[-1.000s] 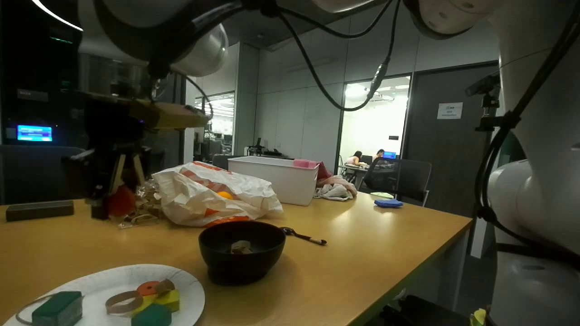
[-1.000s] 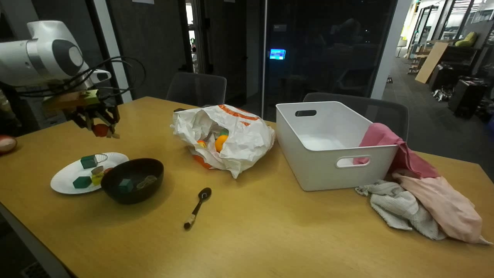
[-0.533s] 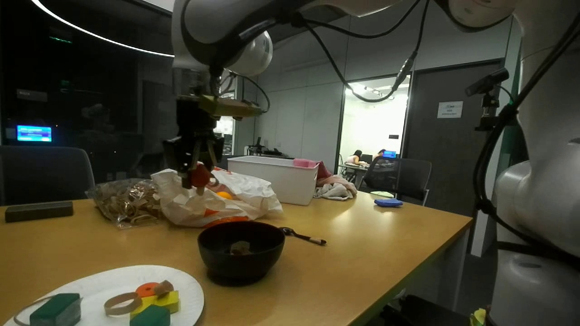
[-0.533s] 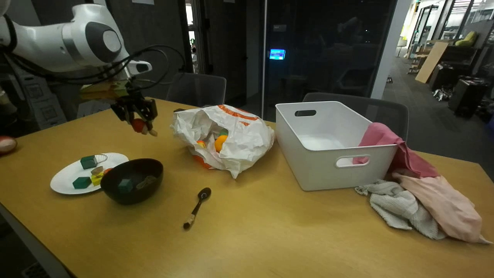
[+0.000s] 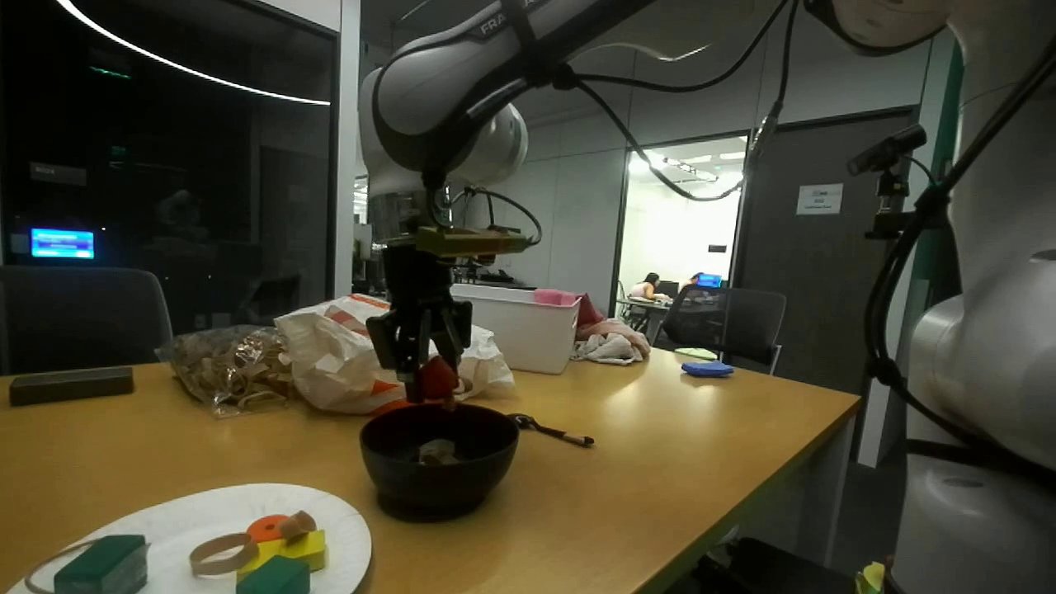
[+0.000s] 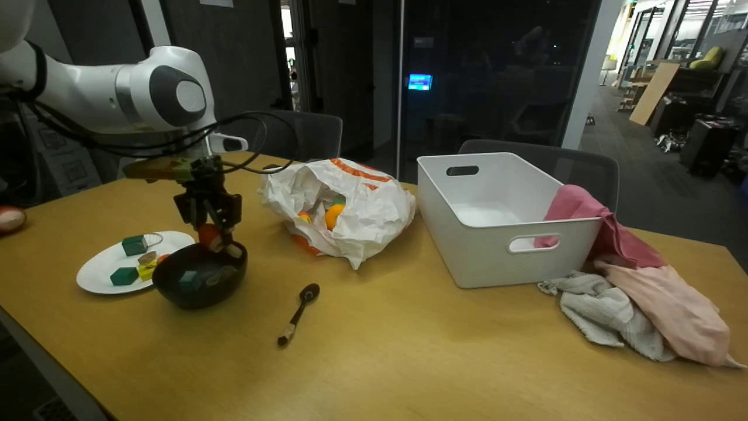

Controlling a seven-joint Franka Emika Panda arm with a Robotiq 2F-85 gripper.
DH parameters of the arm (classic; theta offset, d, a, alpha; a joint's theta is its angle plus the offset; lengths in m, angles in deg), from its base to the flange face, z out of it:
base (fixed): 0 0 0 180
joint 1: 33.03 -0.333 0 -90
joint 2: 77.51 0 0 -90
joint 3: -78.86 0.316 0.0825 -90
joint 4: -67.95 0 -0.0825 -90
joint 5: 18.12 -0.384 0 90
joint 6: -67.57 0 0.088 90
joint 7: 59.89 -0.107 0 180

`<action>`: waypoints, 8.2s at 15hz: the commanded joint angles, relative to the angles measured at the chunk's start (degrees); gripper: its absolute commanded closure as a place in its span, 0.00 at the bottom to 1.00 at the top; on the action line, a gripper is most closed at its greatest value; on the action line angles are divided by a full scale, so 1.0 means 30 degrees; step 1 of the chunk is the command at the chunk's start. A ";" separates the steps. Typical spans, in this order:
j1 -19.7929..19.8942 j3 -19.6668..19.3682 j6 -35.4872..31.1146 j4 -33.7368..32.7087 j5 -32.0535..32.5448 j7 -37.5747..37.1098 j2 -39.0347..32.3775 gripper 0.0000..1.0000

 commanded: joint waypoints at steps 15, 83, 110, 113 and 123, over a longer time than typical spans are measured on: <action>-0.2645 0.3411 -0.0027 -0.0373 -0.2216 0.2048 -0.0251 0.00; -0.4208 0.3729 -0.6043 0.0585 0.0590 0.4711 -0.3494 0.00; -0.4288 0.3184 -0.6371 -0.0522 0.3287 0.5077 -0.4824 0.25; -0.4300 0.3128 -0.6263 -0.0570 0.3394 0.4989 -0.4731 0.41; -0.4441 0.2951 -0.5649 -0.1181 0.4145 0.4300 -0.3249 0.57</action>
